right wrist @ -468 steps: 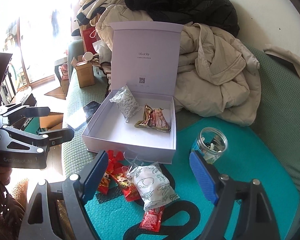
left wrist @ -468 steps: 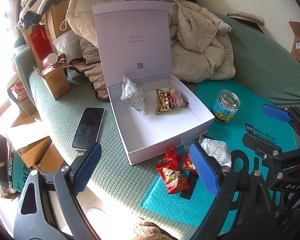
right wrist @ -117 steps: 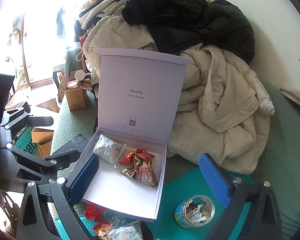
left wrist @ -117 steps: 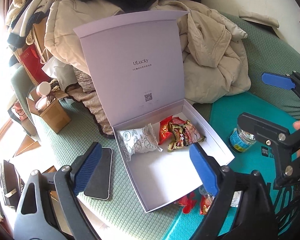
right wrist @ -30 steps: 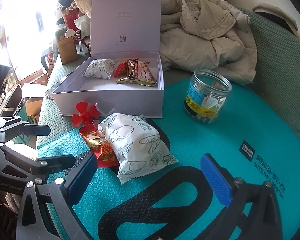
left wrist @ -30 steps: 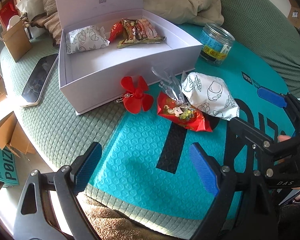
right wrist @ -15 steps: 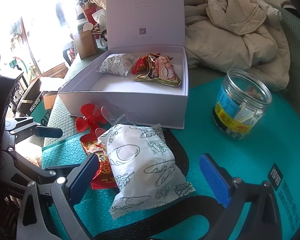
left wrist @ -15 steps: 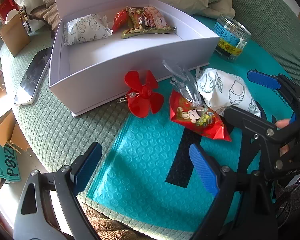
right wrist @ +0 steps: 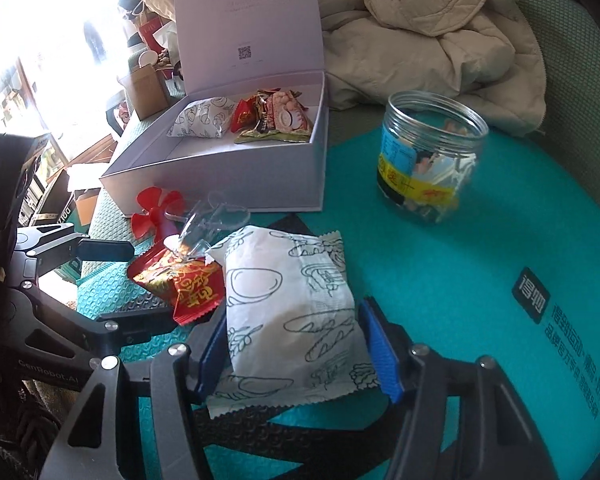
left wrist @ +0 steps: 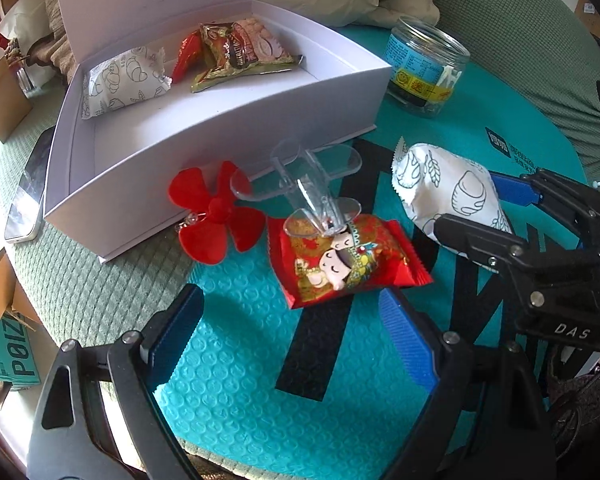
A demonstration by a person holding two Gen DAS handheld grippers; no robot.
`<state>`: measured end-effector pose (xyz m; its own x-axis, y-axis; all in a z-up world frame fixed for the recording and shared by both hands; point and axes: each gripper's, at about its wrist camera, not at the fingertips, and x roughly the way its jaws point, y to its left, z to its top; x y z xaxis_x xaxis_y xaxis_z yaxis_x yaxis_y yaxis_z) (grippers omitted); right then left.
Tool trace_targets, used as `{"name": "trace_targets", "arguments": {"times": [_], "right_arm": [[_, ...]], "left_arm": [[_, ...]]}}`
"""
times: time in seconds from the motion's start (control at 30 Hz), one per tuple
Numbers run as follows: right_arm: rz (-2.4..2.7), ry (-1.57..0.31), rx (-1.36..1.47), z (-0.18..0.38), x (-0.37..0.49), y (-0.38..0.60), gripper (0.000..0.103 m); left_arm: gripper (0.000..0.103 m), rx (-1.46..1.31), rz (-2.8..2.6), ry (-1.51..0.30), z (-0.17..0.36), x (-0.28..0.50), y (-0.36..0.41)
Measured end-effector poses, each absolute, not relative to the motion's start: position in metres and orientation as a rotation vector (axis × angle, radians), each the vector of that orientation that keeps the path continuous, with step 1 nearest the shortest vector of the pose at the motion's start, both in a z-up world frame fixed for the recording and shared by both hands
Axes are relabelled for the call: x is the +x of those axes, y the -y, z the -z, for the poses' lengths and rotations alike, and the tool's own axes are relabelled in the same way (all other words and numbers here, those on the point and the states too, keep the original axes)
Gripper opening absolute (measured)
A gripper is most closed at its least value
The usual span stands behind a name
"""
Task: Organize objects
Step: 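Grasp the white patterned bread bag with the right tool while the left tool approaches the red candy packet, then grasp the red candy packet with the left tool while the right tool holds the bread bag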
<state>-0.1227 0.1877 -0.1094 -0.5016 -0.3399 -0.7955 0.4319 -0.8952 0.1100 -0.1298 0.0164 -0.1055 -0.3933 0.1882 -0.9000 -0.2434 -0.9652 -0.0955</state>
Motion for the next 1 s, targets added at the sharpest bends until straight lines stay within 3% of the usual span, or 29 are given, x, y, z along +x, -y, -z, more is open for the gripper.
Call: {"name": "trace_targets", "arguments": {"times": [0.73,1.0], "right_arm": [[2.463,-0.022,1.315,0.109,-0.101,-0.225,0.063],[2.472,-0.032,1.321,0.109,-0.100,-0.223,0.063]], "left_arm": [[0.092,-1.528,-2.346,-0.076,0.109,-0.155,-0.039],[0.092,-1.461,-2.428,-0.273,0.117,-0.152,-0.049]]}}
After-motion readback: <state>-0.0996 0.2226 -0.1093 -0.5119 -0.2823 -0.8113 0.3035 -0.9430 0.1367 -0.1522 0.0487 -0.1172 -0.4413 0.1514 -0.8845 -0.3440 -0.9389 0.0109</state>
